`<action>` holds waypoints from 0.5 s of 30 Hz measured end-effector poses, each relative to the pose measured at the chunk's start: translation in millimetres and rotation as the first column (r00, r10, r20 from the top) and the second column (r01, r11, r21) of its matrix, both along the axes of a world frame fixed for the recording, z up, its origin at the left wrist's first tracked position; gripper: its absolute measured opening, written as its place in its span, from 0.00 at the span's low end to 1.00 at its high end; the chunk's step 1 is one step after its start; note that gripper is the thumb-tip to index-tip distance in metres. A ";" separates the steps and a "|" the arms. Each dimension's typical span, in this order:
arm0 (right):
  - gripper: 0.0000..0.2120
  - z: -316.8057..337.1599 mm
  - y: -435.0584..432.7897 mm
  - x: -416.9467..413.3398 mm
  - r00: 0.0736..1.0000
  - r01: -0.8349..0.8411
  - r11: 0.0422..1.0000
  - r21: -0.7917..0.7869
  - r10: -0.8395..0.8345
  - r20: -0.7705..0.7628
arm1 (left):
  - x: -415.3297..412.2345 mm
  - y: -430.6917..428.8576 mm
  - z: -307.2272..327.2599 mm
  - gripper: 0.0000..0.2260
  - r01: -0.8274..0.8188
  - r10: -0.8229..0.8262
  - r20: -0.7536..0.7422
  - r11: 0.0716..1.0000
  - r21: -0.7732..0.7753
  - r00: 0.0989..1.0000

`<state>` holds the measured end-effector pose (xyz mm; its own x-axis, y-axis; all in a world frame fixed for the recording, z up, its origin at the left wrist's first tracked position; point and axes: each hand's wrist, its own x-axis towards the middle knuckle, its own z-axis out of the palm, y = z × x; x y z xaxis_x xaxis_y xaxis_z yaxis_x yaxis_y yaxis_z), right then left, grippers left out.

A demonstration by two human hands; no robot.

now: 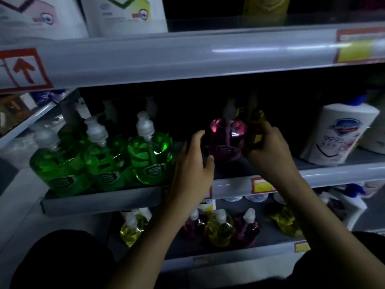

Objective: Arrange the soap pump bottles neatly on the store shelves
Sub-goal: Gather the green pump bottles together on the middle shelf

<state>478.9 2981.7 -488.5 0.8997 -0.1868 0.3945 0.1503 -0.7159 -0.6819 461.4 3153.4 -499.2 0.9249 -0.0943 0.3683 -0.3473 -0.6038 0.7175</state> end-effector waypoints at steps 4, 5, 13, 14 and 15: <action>0.32 -8.1 -3.4 2.2 0.985 -0.107 0.992 0.067 0.115 -0.131 | 19.4 -19.6 -5.6 0.31 0.074 -0.088 -0.173 0.993 -0.090 0.981; 0.33 -9.6 -2.7 3.2 0.982 -0.118 0.989 0.088 0.130 -0.139 | 22.1 -22.0 -5.8 0.31 0.072 -0.095 -0.193 0.990 -0.124 0.977; 0.31 -16.7 16.8 10.2 0.994 -0.092 0.988 0.123 0.098 -0.044 | 16.4 -19.5 -6.9 0.32 -0.027 0.001 -0.150 0.984 -0.174 0.989; 0.31 -16.8 20.4 9.6 0.992 -0.111 0.985 0.131 0.117 -0.040 | 14.4 -16.5 -7.4 0.31 -0.056 0.029 -0.155 0.983 -0.172 0.988; 0.30 -16.9 23.8 9.1 0.990 -0.128 0.983 0.135 0.134 -0.036 | 12.0 -13.0 -7.9 0.31 -0.078 0.053 -0.155 0.984 -0.162 0.987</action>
